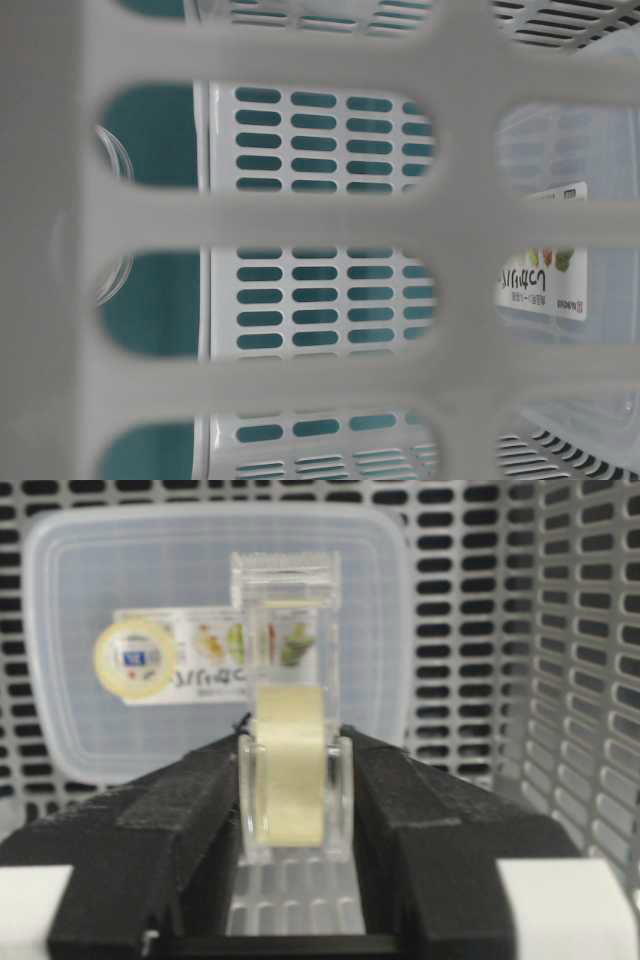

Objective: Pick up the tape dispenser from the shopping basket with the left arm.

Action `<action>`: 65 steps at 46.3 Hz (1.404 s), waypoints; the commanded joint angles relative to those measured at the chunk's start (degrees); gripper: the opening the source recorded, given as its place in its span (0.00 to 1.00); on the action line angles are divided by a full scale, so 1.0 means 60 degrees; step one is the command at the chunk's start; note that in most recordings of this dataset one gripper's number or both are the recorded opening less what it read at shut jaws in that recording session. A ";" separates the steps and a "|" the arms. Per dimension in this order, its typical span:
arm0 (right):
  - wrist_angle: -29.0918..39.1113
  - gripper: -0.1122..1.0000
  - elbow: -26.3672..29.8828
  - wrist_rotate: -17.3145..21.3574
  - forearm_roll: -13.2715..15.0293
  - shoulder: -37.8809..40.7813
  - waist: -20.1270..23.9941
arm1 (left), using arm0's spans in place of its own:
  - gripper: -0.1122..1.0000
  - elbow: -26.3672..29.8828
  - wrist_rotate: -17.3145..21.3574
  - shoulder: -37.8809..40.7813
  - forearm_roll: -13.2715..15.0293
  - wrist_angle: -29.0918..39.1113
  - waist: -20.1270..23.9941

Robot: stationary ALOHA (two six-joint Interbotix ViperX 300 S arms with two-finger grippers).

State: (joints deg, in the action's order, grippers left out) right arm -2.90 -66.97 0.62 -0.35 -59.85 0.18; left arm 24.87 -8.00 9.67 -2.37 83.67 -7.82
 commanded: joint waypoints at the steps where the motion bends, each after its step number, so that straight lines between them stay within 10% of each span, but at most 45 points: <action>1: -0.0103 0.75 0.0059 -0.0015 -0.0029 0.0044 -0.0015 | 0.35 0.0146 0.0000 -0.0146 -0.0029 -0.0044 0.0015; 24: -0.0103 0.75 0.0059 -0.0015 -0.0029 0.0044 -0.0015 | 0.35 -0.1436 0.0015 -0.0498 -0.0029 -0.1230 0.0015; 65: -0.0103 0.75 0.0059 -0.0015 -0.0029 0.0044 -0.0015 | 0.35 -0.1450 0.0059 -0.0513 -0.0029 -0.1245 0.0015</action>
State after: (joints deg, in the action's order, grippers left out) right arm -2.90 -67.06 0.62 -0.35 -59.94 0.18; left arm 15.64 -7.73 8.44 -2.37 76.55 -7.73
